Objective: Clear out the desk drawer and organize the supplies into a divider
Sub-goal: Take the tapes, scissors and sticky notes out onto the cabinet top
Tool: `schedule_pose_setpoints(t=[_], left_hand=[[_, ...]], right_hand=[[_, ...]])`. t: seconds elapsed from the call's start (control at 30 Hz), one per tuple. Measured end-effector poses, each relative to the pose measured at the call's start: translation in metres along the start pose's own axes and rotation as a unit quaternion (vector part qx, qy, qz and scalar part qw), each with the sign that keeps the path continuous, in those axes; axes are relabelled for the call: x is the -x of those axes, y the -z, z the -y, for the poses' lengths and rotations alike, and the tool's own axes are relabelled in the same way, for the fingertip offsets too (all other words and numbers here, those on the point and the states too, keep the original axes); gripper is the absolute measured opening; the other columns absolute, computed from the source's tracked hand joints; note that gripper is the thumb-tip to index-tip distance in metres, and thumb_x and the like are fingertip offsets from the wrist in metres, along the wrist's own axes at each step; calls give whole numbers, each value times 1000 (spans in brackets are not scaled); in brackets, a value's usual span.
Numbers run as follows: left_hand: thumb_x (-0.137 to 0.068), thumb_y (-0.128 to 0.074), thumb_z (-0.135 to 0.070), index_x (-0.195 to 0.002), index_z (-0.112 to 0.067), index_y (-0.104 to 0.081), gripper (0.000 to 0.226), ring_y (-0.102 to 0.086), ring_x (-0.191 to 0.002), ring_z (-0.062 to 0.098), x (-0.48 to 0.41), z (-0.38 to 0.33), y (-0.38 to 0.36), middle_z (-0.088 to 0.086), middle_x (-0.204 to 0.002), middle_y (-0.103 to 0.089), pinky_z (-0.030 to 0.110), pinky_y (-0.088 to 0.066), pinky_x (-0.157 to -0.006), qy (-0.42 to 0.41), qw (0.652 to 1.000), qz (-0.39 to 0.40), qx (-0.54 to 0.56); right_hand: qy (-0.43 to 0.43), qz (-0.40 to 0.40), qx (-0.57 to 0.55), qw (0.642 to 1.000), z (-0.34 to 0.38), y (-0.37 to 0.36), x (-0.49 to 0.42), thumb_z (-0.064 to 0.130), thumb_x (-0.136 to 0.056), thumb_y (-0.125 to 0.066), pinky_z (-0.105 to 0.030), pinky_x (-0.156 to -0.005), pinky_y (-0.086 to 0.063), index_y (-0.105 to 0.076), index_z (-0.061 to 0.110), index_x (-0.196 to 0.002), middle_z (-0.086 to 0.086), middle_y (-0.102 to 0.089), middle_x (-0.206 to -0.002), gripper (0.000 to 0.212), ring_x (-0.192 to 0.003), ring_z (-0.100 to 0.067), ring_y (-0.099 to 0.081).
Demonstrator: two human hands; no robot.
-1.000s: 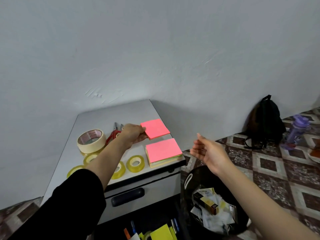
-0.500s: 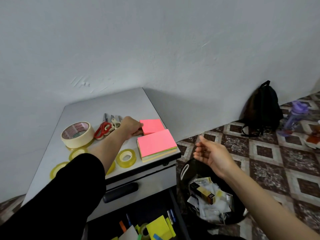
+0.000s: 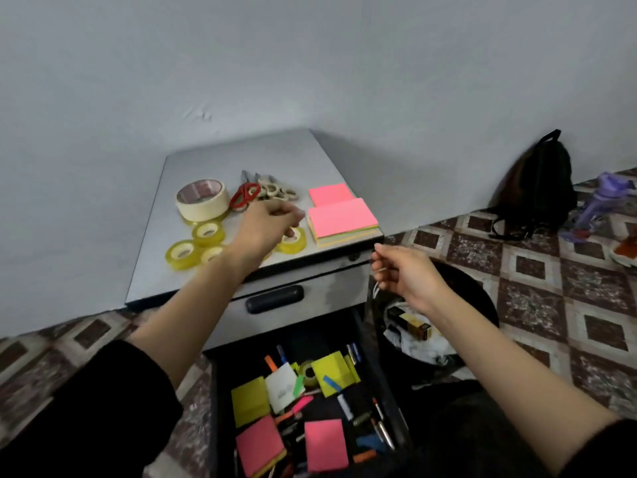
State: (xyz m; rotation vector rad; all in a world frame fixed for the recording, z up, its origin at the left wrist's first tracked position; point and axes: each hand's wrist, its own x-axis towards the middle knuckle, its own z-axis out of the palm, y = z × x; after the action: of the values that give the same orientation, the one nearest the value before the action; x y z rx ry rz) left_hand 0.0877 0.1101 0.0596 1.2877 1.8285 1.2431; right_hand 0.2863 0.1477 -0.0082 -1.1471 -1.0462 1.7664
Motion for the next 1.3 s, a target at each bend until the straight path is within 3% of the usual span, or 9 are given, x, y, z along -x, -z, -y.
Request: schedule_pose_setpoints(t=[0.13, 0.3, 0.43, 0.57, 0.7, 0.8, 0.97, 1.1, 1.3], left_hand=[[-87, -62, -8, -72, -14, -61, 16, -48, -43, -3, 76, 47, 18, -10, -49, -58, 11, -34, -45, 59, 994, 93, 20], [-88, -62, -10, -75, -13, -63, 14, -51, -47, -2, 134, 128, 46, -6, -60, -60, 10, -35, -45, 165, 981, 99, -21], [-88, -62, -7, -71, -13, -64, 19, -49, -41, -1, 154, 186, 65, -5, -55, -60, 11, -37, -44, 241, 968, 59, -26], [-89, -58, -3, -68, -12, -61, 24, -52, -38, -2, 167, 230, 54, 0, -59, -60, 8, -40, -42, 289, 955, 58, -26], [-88, -61, -4, -69, -8, -62, 20, -56, -60, 11, 172, 268, 25, 6, -69, -60, 20, -49, -63, 327, 939, 95, -41], [-87, -65, -12, -91, -4, -69, 10, -60, -85, 17, 168, 287, 7, 7, -92, -66, 26, -46, -79, 323, 930, 134, -116], [-90, -59, -15, -130, -4, -48, 43, -59, -88, 24, 164, 304, -17, 17, -121, -57, 28, -47, -74, 313, 896, 216, -228], [-91, -55, -18, -132, 4, -38, 49, -39, -126, 30, 166, 321, -23, 20, -136, -40, 31, -33, -102, 284, 867, 248, -326], [-83, -68, -29, -138, -1, -27, 74, -33, -130, 30, 169, 338, -28, 16, -140, -30, 32, -28, -107, 266, 872, 216, -350]], right_hand=[[-36, 34, 36, 998, -41, -22, 19, 17, -94, -54, -15, -36, -37, -55, 11, -70, 5, -56, -46, 24, -36, -5, -47], [-50, 59, 180, 981, -95, -35, 24, 14, -92, -57, -15, -34, -34, -57, 7, -67, -3, -56, -52, 27, -32, -5, -46], [-44, 75, 387, 918, -145, -27, 19, 12, -87, -63, -16, -32, -36, -60, 10, -61, -5, -56, -55, 27, -37, -11, -47], [-66, 108, 490, 862, -192, -18, 20, 11, -84, -67, -19, -39, -41, -63, 10, -63, -2, -59, -56, 22, -39, -9, -49], [-86, 144, 551, 817, -230, -16, 19, 11, -82, -70, -21, -52, -42, -70, 9, -72, -1, -60, -65, 10, -54, -10, -51], [-102, 162, 596, 780, -248, -17, 15, 14, -79, -72, -25, -66, -44, -73, 11, -82, -4, -67, -83, 4, -78, -17, -60], [-110, 200, 671, 705, -271, -26, 12, 16, -81, -66, -30, -88, -45, -60, 17, -121, -9, -58, -124, 41, -116, -25, -53], [-106, 219, 698, 674, -285, -24, 12, 12, -81, -63, -30, -95, -42, -45, 16, -136, -5, -48, -136, 58, -124, -23, -47], [-106, 224, 706, 663, -293, -26, 13, 13, -77, -67, -32, -93, -42, -42, 14, -134, -5, -41, -132, 62, -120, -26, -49]])
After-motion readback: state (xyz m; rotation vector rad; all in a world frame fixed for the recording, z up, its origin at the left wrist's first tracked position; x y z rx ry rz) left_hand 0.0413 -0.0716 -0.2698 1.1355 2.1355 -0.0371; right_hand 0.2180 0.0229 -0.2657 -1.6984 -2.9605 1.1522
